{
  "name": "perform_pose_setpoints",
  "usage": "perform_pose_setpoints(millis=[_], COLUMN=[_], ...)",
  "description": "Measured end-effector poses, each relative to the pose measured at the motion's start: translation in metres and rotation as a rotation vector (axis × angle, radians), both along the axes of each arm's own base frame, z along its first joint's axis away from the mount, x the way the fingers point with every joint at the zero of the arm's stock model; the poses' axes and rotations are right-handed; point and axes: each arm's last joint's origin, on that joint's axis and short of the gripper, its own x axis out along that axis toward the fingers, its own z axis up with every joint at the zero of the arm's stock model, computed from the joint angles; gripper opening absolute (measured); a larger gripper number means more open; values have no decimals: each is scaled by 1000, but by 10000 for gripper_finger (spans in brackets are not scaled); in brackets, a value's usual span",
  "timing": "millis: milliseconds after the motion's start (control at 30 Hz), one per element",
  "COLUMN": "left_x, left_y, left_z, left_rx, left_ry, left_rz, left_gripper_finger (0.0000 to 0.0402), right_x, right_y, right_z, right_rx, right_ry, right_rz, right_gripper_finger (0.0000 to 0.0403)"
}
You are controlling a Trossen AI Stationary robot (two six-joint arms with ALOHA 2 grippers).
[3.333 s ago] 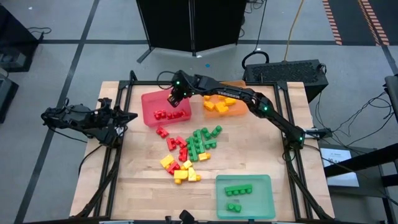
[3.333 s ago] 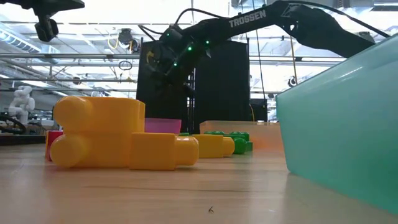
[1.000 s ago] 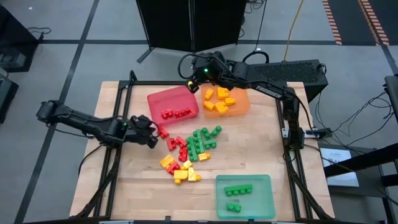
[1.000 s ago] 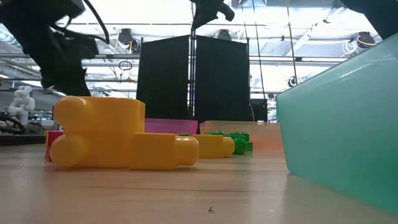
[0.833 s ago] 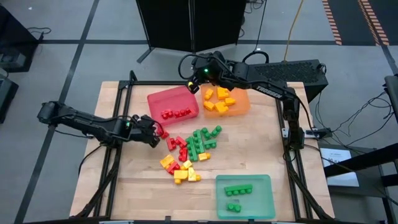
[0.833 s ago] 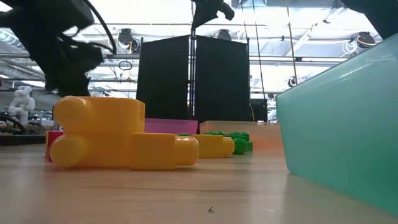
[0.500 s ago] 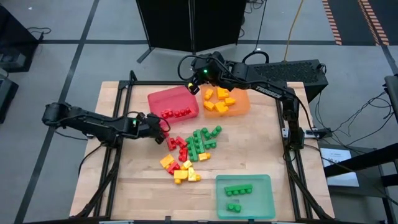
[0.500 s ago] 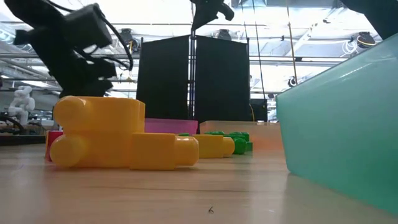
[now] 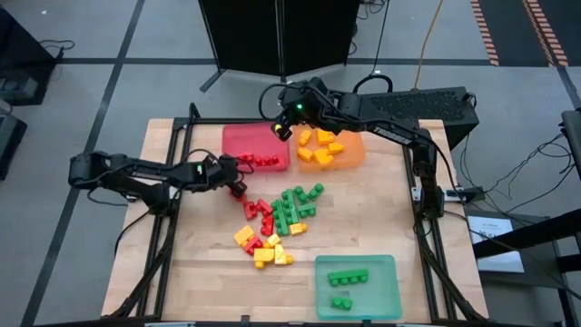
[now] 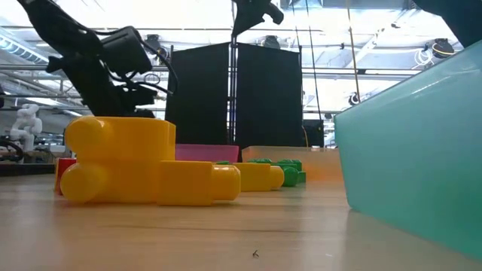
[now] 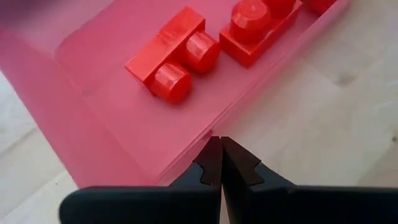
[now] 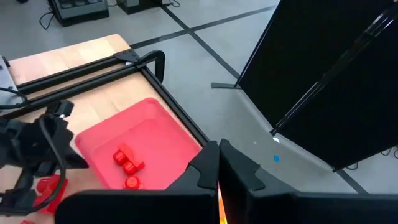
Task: Sort blocks
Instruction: Adjust the red bin, then put the red game piece into the red bin
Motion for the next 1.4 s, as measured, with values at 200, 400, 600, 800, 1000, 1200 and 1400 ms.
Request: perform_pose_setpoints(millis=[200, 400, 600, 800, 1000, 1200, 1400], left_x=[-3, 4, 4, -39, -93, -145, -172], left_y=[9, -5, -24, -42, -51, -50, -48], left_z=[0, 8, 69, 137, 181, 200, 202], left_rx=[-51, -231, -307, -321, -324, -244, -170], left_ry=[7, -129, -348, -487, -718, -877, -986], left_rz=[-31, -108, -243, -312, -362, -322, -256], left_gripper_finger=[1, 1, 1, 1, 1, 1, 1], right_x=[1, -3, -10, 6, 69, 122, 147], right_y=[6, 15, 30, 39, 59, 74, 81], right_z=[-1, -8, -19, -35, -84, -135, -194], right_rx=[2, 27, 125, 241, 275, 296, 340], right_ry=[14, 114, 265, 266, 152, -33, -6], right_rz=[17, 41, 204, 337, 477, 465, 421], right_gripper_finger=[0, 0, 10, 50, 168, 265, 293])
